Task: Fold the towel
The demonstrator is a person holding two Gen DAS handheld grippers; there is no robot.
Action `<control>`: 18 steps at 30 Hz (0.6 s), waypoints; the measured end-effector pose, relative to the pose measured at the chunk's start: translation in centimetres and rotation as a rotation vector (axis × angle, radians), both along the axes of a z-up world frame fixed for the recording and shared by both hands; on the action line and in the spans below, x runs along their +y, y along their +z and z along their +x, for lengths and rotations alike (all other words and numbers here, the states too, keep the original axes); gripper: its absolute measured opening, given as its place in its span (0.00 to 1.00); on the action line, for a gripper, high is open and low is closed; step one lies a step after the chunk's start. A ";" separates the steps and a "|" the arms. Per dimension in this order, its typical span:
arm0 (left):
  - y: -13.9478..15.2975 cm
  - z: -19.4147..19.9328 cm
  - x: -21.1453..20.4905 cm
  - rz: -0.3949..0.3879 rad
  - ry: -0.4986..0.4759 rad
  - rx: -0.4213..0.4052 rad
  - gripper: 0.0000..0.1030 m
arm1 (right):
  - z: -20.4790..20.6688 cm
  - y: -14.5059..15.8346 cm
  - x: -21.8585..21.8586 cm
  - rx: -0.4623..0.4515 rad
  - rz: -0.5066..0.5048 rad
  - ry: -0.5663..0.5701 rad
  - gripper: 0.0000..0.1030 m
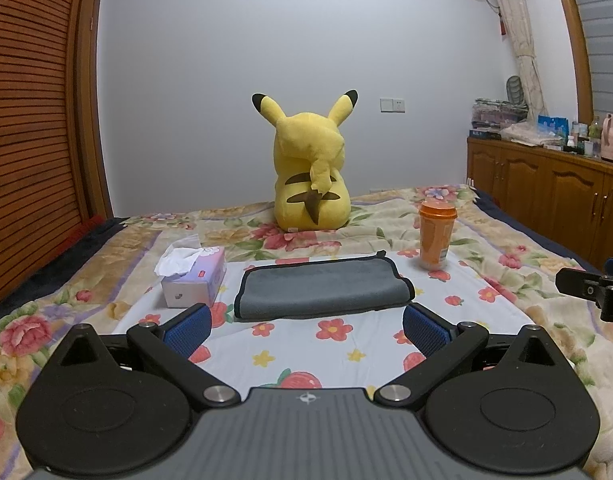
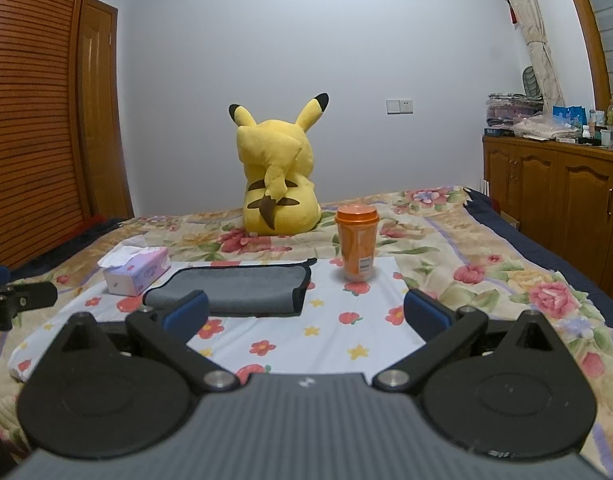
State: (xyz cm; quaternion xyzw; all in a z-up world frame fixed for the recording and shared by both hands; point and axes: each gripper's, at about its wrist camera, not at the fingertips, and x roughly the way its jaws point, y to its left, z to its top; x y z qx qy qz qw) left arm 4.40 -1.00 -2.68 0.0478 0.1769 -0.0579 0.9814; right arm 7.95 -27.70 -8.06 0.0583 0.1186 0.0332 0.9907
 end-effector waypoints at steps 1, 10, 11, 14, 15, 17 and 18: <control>0.0 0.0 0.0 -0.001 0.001 -0.001 1.00 | 0.0 0.0 0.0 0.000 -0.001 0.000 1.00; 0.0 0.1 0.2 -0.001 0.002 0.003 1.00 | 0.0 0.0 -0.1 0.001 -0.002 0.000 1.00; 0.0 0.1 0.3 -0.001 0.002 0.003 1.00 | 0.0 0.0 -0.1 0.000 -0.002 0.000 1.00; -0.1 0.1 0.3 -0.002 0.002 0.004 1.00 | 0.0 0.0 -0.1 0.001 -0.002 0.000 1.00; -0.1 0.1 0.3 -0.001 0.001 0.003 1.00 | 0.0 0.0 -0.1 0.001 -0.003 0.000 1.00; -0.1 0.1 0.3 0.000 0.001 0.004 1.00 | 0.0 0.0 -0.1 0.002 -0.003 0.000 1.00; -0.1 0.1 0.3 0.000 0.001 0.004 1.00 | 0.0 0.0 -0.1 0.002 -0.003 0.000 1.00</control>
